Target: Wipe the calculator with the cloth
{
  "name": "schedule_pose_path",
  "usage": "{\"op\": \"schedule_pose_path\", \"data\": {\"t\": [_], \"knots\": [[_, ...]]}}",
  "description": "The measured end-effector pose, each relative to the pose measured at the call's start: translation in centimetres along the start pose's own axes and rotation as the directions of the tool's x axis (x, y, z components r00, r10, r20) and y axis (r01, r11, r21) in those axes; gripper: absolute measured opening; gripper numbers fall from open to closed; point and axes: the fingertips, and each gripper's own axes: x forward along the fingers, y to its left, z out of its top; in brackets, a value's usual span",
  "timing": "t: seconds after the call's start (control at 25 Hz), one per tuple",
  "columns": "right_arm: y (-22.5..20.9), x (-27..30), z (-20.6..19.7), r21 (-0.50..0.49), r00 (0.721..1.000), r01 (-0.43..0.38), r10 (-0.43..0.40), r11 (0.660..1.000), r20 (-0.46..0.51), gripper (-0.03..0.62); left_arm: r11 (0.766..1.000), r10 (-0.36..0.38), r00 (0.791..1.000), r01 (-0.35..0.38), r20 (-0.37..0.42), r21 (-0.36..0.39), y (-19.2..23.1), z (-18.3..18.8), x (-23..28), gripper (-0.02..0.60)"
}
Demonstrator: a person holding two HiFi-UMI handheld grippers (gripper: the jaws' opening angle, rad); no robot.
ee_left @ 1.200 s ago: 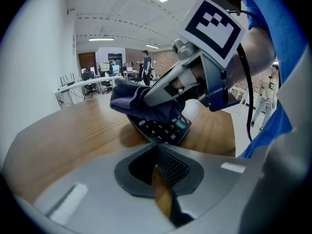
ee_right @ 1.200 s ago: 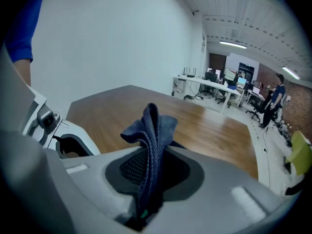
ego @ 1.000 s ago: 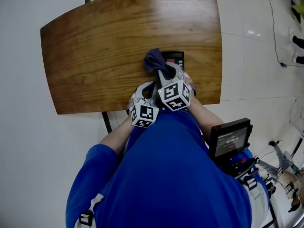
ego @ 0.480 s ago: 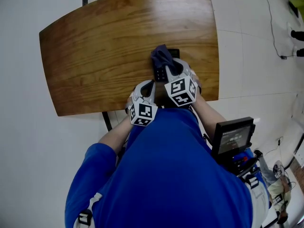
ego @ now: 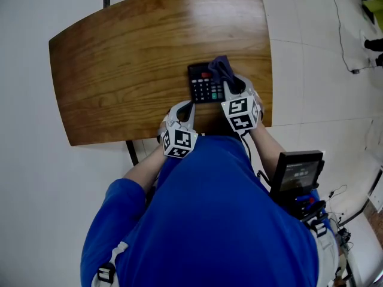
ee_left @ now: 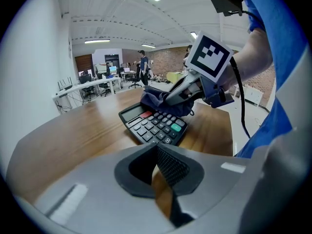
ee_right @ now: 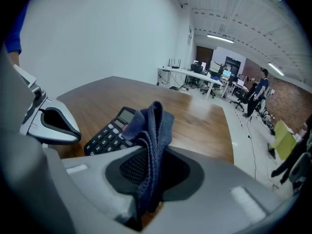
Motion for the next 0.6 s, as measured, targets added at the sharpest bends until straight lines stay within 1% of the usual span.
{"op": "schedule_pose_path", "data": {"t": [0.16, 0.28, 0.44, 0.6], "knots": [[0.3, 0.0, 0.0, -0.002, 1.000, -0.004, 0.004, 1.000, -0.002, 0.067, 1.000, 0.000, 1.000, 0.000, -0.005, -0.002, -0.2, -0.2, 0.0, 0.006], [1.3, -0.3, 0.6, -0.002, 1.000, -0.024, 0.024, 1.000, 0.011, 0.067, 1.000, 0.000, 1.000, 0.000, -0.007, -0.002, -0.2, -0.3, -0.1, 0.006], [4.3, -0.4, 1.9, -0.049, 0.995, -0.083, 0.085, 0.995, 0.042, 0.067, 1.000, 0.007, 1.000, -0.007, -0.007, -0.005, -0.3, -0.3, -0.2, 0.006], [7.7, -0.1, 3.6, -0.097, 0.984, -0.157, 0.164, 0.983, 0.073, 0.067, 1.000, 0.021, 1.000, -0.021, -0.012, -0.012, 0.0, -0.5, -0.6, 0.006]]}}
